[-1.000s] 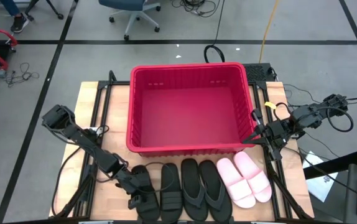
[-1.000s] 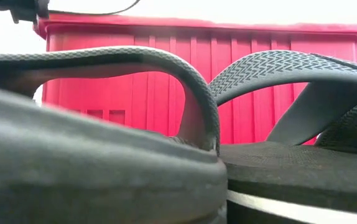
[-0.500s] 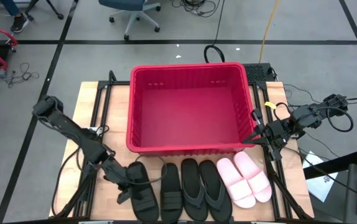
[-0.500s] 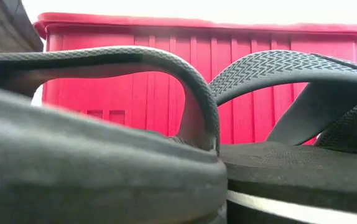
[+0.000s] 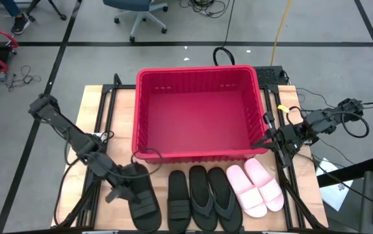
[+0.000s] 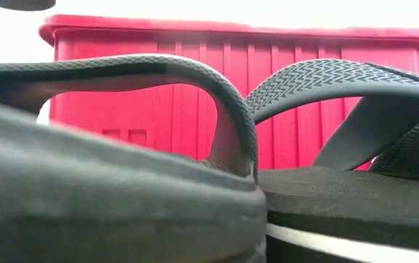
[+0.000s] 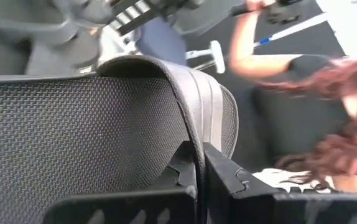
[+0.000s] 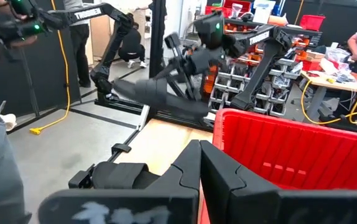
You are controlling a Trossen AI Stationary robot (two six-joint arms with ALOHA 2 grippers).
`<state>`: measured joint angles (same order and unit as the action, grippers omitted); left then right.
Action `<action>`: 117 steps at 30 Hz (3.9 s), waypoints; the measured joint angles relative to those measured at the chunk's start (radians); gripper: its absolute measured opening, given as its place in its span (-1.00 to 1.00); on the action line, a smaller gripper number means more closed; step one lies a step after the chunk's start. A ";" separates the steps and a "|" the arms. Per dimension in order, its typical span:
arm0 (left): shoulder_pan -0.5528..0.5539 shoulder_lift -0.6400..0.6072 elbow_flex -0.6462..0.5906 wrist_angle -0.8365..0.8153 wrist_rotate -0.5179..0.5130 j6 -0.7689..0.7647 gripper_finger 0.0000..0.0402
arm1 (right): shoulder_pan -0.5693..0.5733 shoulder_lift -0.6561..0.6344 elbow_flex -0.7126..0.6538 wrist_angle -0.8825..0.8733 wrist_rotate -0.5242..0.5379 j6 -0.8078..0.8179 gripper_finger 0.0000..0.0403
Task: Pick and place slides into bin
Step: Put the left black slide into the red container
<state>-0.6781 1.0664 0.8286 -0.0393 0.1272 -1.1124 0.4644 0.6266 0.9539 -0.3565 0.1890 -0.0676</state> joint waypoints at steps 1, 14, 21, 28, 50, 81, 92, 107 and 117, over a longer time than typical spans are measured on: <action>0.000 -0.009 0.019 -0.012 0.000 0.014 -1.00 | 0.000 0.000 0.000 0.000 0.000 0.000 -1.00; 0.166 -0.012 0.467 -0.685 -0.087 0.272 -1.00 | 0.000 0.000 0.000 0.000 -0.001 -0.034 -1.00; 0.348 -0.012 0.639 -0.895 -0.094 0.453 -1.00 | 0.000 0.000 0.000 0.000 -0.002 -0.034 -1.00; 0.573 -0.004 0.687 -0.960 -0.041 0.677 -1.00 | 0.000 0.000 0.000 0.000 -0.002 -0.034 -1.00; 1.132 0.378 0.688 -1.026 0.332 1.338 -1.00 | 0.000 0.002 0.000 0.000 0.077 -0.050 -1.00; 1.184 0.835 0.688 -1.159 0.204 1.452 -1.00 | 0.000 0.002 0.000 0.000 0.076 -0.057 -1.00; 1.193 0.847 0.688 -1.139 0.179 1.368 -1.00 | 0.000 0.002 0.000 0.000 0.076 -0.086 -1.00; 1.192 0.847 0.688 -1.135 0.138 1.361 -0.99 | 0.000 0.002 0.000 0.000 0.076 -0.083 -1.00; 1.180 0.847 0.687 -1.135 0.116 1.357 -0.68 | 0.000 0.002 0.000 0.000 0.076 -0.083 -1.00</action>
<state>0.5016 1.9137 1.5158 -1.1740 0.2431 0.2444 0.4644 0.6289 0.9535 -0.3569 0.2653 -0.1509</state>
